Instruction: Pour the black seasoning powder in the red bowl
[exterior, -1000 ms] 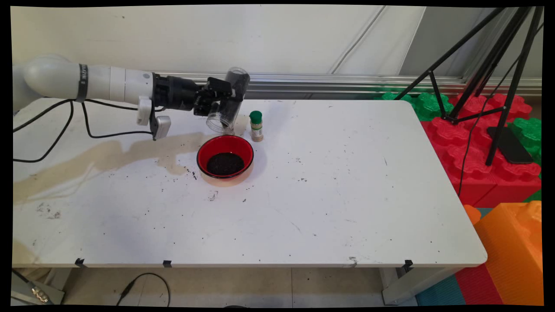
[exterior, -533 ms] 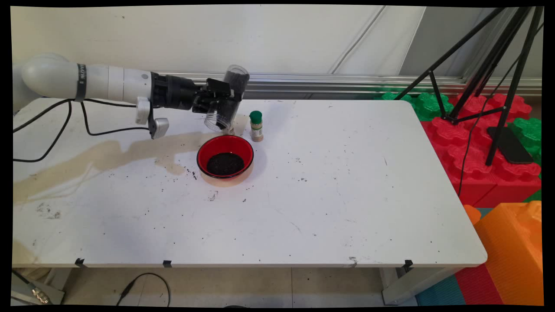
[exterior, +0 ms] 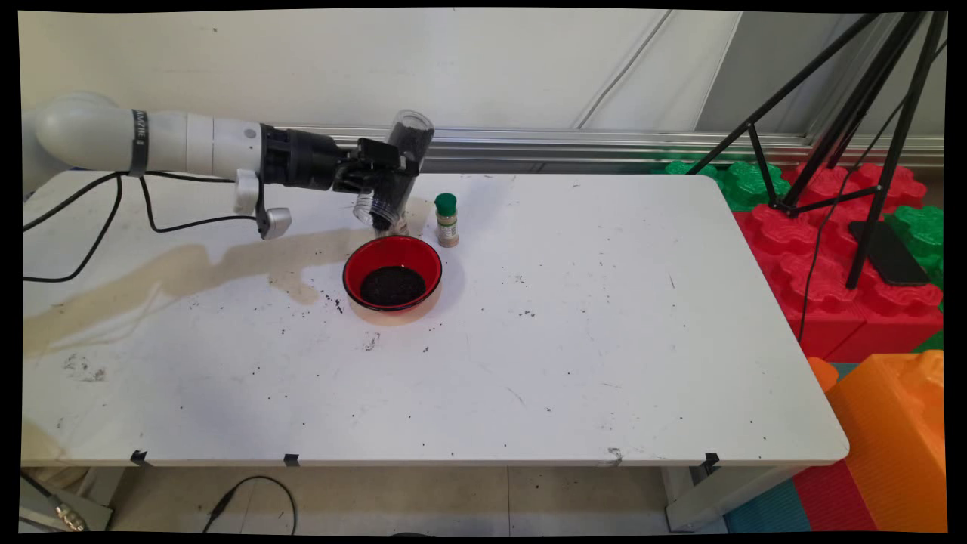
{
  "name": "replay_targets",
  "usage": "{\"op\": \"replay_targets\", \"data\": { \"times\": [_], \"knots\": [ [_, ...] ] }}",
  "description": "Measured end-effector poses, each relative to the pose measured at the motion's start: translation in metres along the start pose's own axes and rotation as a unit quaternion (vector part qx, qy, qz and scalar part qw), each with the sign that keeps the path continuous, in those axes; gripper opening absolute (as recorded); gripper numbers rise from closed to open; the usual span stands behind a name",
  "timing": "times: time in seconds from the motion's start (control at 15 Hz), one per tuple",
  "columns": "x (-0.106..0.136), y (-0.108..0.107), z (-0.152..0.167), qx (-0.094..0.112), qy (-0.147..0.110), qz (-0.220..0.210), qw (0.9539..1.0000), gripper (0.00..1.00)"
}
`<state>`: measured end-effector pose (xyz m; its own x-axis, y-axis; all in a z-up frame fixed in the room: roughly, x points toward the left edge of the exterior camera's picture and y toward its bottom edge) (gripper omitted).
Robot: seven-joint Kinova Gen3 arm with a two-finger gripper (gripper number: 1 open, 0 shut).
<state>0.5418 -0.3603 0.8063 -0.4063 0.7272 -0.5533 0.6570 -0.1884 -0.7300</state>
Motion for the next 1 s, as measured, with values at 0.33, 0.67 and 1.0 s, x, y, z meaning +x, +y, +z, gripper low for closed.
{"op": "replay_targets", "data": {
  "times": [0.33,0.67,1.0],
  "knots": [
    [0.0003,0.0004,-0.0015,0.001,0.001,0.015,0.9999,0.00],
    [0.0003,0.0000,-0.0016,0.003,0.002,0.025,0.9997,0.00],
    [0.0000,0.0000,-0.0014,0.004,0.002,0.034,0.9994,0.00]
  ]
}}
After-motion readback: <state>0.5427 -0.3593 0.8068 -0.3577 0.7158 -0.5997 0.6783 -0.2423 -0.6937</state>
